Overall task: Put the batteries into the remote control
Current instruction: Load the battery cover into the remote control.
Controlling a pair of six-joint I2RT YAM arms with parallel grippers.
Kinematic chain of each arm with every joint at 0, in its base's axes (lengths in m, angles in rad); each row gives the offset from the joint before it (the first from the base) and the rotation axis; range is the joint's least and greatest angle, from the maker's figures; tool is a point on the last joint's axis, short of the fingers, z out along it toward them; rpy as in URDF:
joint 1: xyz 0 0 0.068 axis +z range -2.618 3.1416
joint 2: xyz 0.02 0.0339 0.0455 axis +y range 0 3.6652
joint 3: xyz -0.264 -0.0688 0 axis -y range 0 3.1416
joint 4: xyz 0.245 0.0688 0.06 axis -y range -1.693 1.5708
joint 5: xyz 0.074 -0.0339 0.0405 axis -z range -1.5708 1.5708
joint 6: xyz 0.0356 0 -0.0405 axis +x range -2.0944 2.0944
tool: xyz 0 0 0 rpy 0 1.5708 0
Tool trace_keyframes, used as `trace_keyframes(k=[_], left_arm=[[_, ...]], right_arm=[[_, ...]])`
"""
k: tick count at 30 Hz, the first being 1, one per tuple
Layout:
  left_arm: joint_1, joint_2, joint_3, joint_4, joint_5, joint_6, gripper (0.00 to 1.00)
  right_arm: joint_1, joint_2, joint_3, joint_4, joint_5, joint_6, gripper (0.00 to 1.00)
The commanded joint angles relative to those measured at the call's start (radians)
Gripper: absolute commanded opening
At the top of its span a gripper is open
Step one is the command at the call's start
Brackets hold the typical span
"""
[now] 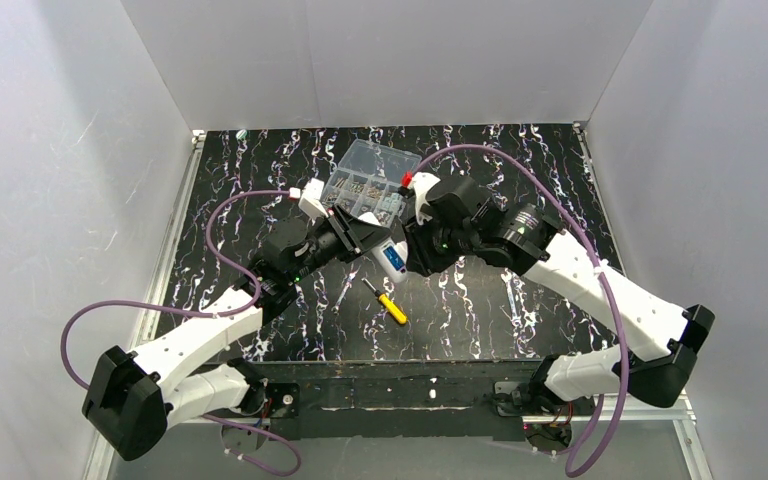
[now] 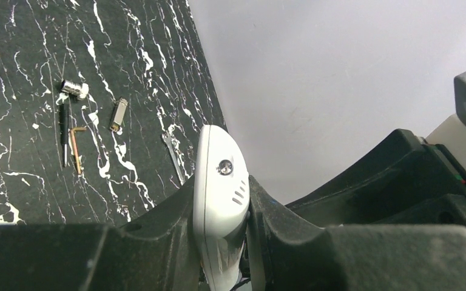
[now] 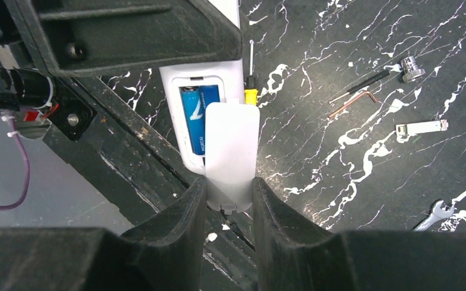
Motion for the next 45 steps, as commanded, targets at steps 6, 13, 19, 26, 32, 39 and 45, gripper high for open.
trace_keyframes(k=[6, 13, 19, 26, 32, 39, 45], left_arm=[[0.003, -0.013, 0.043, 0.085, 0.034, 0.013, 0.0], [0.004, -0.008, 0.05, 0.077, 0.027, 0.015, 0.0], [0.003, -0.008, 0.057, 0.059, 0.029, 0.016, 0.0], [0.003, -0.01, 0.054, 0.058, 0.025, 0.016, 0.0], [0.002, -0.011, 0.055, 0.053, 0.031, 0.013, 0.0], [0.002, -0.009, 0.057, 0.052, 0.036, 0.01, 0.0], [0.003, -0.01, 0.055, 0.052, 0.037, 0.008, 0.0]], right_arm=[[0.003, 0.012, 0.084, -0.007, -0.026, 0.009, 0.25], [0.003, 0.033, 0.106, -0.018, -0.03, 0.025, 0.24], [0.003, 0.043, 0.106, -0.003, -0.03, 0.029, 0.24], [0.003, 0.068, 0.114, 0.0, -0.075, 0.03, 0.24], [0.004, 0.076, 0.114, 0.01, -0.081, 0.031, 0.23], [0.004, 0.09, 0.117, 0.011, -0.064, 0.027, 0.23], [0.006, 0.112, 0.132, 0.007, -0.065, 0.02, 0.23]])
